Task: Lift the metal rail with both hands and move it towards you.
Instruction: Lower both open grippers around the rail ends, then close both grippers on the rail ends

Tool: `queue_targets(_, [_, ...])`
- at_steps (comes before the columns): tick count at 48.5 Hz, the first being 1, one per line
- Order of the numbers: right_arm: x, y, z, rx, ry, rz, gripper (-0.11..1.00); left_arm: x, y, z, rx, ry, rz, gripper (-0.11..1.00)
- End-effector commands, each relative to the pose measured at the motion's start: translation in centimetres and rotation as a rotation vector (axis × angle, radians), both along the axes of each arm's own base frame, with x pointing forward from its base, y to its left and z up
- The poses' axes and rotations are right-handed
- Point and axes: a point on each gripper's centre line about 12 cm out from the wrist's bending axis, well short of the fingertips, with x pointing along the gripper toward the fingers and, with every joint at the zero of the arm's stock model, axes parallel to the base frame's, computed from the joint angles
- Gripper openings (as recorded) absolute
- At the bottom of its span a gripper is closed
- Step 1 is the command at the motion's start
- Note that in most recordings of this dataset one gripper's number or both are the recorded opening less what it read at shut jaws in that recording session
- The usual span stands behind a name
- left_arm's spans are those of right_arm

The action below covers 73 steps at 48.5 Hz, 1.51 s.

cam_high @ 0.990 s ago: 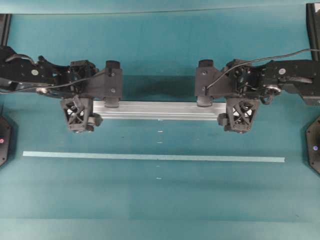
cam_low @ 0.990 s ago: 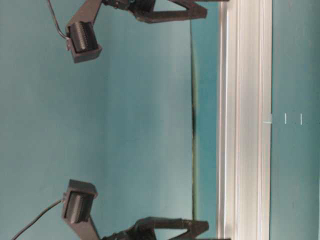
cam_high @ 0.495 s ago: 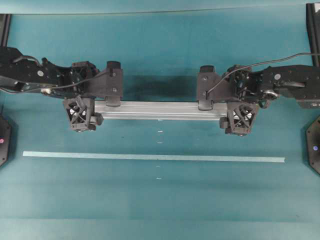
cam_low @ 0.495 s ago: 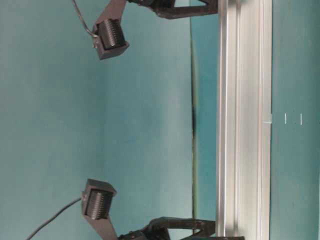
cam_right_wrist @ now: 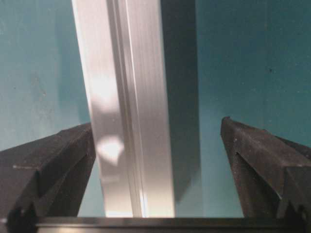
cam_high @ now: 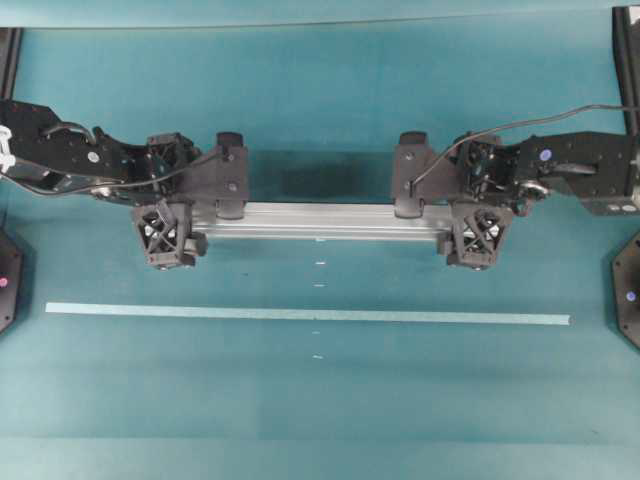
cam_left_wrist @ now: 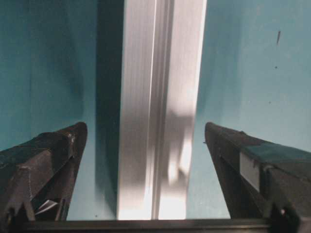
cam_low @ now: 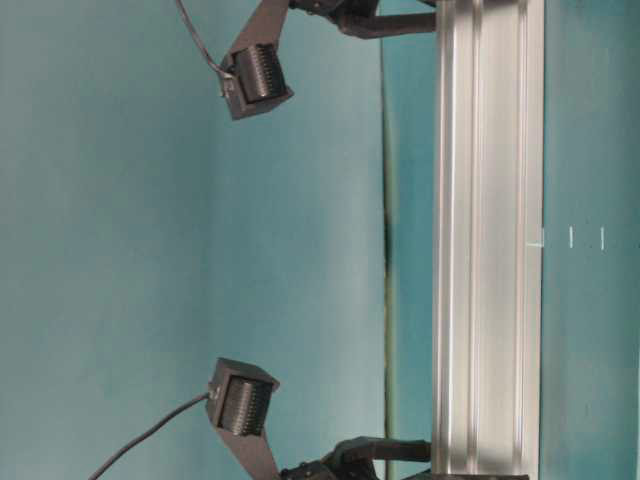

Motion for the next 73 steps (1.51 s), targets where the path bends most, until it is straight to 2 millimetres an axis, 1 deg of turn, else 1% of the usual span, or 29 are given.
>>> queue_targets(1, [0.2, 0.0, -0.1, 0.006, -0.008, -0.006, 1.0, 0.0, 0.4, 0.2, 0.004, -0.012, 0.011, 0.97])
queue_targets(16, [0.2, 0.1, -0.2, 0.015, -0.009, -0.016, 1.0, 0.0, 0.5, 0.2, 0.003, -0.012, 0.017, 0.97])
queue_targets(21, [0.2, 0.2, -0.2, 0.02, -0.011, -0.023, 1.0, -0.1, 0.5, 0.2, 0.001, -0.011, 0.021, 0.95])
queue_targets(25, [0.2, 0.3, -0.2, 0.032, -0.012, -0.032, 0.99, -0.2, 0.5, 0.1, 0.0, -0.01, 0.024, 0.9])
queue_targets(28, [0.3, 0.6, -0.2, 0.037, -0.012, -0.032, 0.96, -0.3, 0.4, 0.2, 0.0, -0.01, 0.024, 0.81])
queue_targets(30, [0.3, 0.7, -0.2, 0.037, -0.009, -0.026, 0.92, -0.3, 0.4, 0.1, -0.001, -0.007, 0.023, 0.73])
queue_targets(32, [0.3, 0.7, -0.2, 0.036, -0.01, -0.026, 0.84, -0.4, 0.4, 0.0, -0.001, -0.004, 0.021, 0.64])
queue_targets(37, [0.3, 0.8, -0.2, 0.037, -0.007, -0.023, 0.57, -0.6, 0.3, 0.0, -0.003, -0.002, 0.022, 0.37])
queue_targets(38, [0.3, 0.7, -0.2, 0.036, -0.009, -0.025, 0.51, -0.6, 0.3, -0.1, -0.002, -0.001, 0.021, 0.33])
queue_targets(39, [0.3, 0.7, -0.2, 0.036, -0.009, -0.025, 0.45, -0.6, 0.3, -0.1, -0.002, -0.001, 0.021, 0.32])
queue_targets(40, [0.3, 0.7, -0.2, 0.037, -0.007, -0.025, 0.42, -0.6, 0.3, -0.1, -0.002, -0.001, 0.021, 0.32])
queue_targets(41, [0.3, 0.7, -0.2, 0.036, -0.009, -0.025, 0.41, -0.6, 0.3, -0.1, -0.002, -0.001, 0.023, 0.32])
queue_targets(67, [0.3, 0.3, -0.2, 0.04, -0.008, -0.04, 0.41, -0.3, 0.4, 0.1, 0.005, -0.031, 0.022, 0.32])
queue_targets(70, [0.4, 0.2, 0.2, 0.039, -0.015, -0.044, 0.41, -0.2, 0.5, 0.6, 0.006, -0.037, 0.023, 0.32])
queue_targets(73, [0.7, 0.0, 1.0, 0.041, -0.027, -0.052, 0.41, -0.1, 0.5, 1.4, 0.009, -0.046, 0.025, 0.32])
